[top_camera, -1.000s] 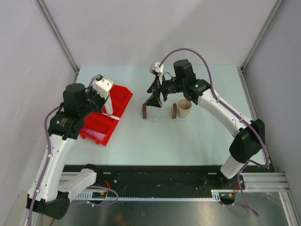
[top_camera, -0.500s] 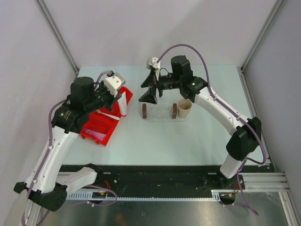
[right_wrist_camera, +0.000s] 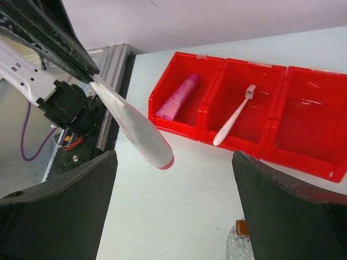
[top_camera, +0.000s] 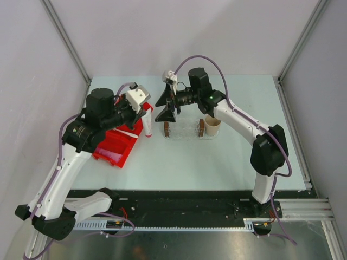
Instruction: Prepare toiletry sets of a toothbrush and toothpaste on the tray
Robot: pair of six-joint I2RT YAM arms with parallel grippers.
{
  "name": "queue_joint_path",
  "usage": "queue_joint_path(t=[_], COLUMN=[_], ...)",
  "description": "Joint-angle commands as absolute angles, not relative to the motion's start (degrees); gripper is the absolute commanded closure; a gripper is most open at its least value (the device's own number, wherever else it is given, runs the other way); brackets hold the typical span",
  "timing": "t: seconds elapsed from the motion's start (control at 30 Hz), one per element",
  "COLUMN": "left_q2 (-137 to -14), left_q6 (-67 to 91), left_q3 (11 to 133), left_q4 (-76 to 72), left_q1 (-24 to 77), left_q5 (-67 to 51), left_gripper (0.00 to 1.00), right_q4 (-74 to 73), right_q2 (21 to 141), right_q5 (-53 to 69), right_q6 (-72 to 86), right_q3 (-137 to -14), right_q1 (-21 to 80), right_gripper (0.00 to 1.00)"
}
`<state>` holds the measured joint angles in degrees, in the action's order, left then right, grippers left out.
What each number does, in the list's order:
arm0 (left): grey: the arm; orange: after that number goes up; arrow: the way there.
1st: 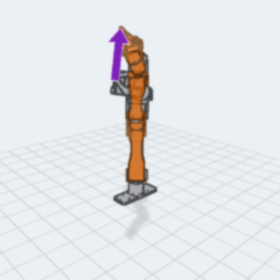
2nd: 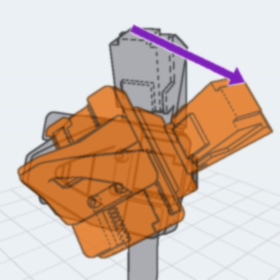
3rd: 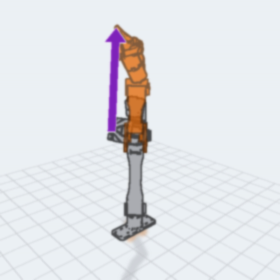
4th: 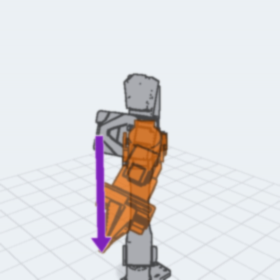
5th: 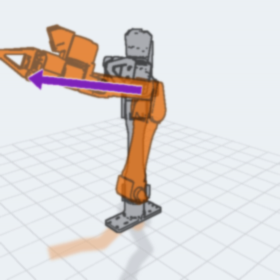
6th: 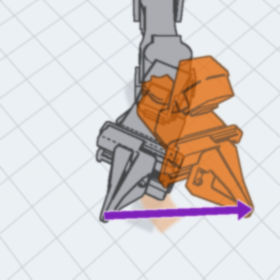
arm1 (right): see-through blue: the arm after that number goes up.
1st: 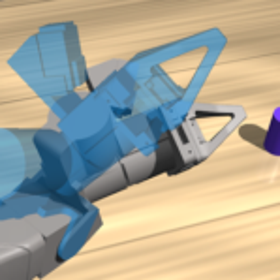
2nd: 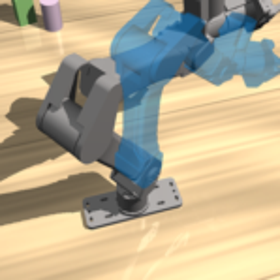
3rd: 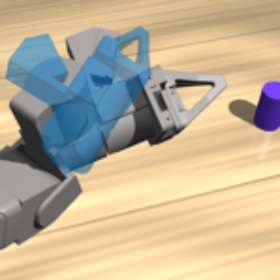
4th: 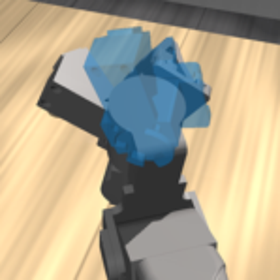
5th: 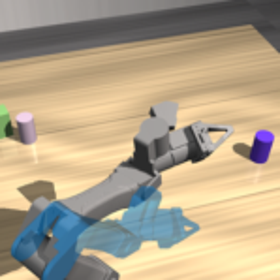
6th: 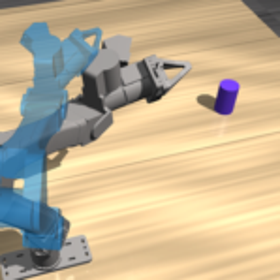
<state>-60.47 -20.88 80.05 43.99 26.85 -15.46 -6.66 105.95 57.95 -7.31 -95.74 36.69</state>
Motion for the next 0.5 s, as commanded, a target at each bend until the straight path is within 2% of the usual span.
queue_joint_path(t=[0.0,0.47], left_q2=[-60.3,-59.8], left_q6=[-19.8,-19.8], left_q3=[82.6,81.7], left_q4=[42.3,42.4], left_q1=[27.5,28.0], left_q5=[-17.2,-17.0], left_gripper=[1.00,1.00], right_q4=[-0.6,-4.0], right_q2=[106.8,110.0], right_q5=[63.2,63.6], right_q6=[-3.8,-5.4], right_q3=[-98.3,-103.2], right_q1=[37.4,39.7], right_gripper=[0.07,0.06])
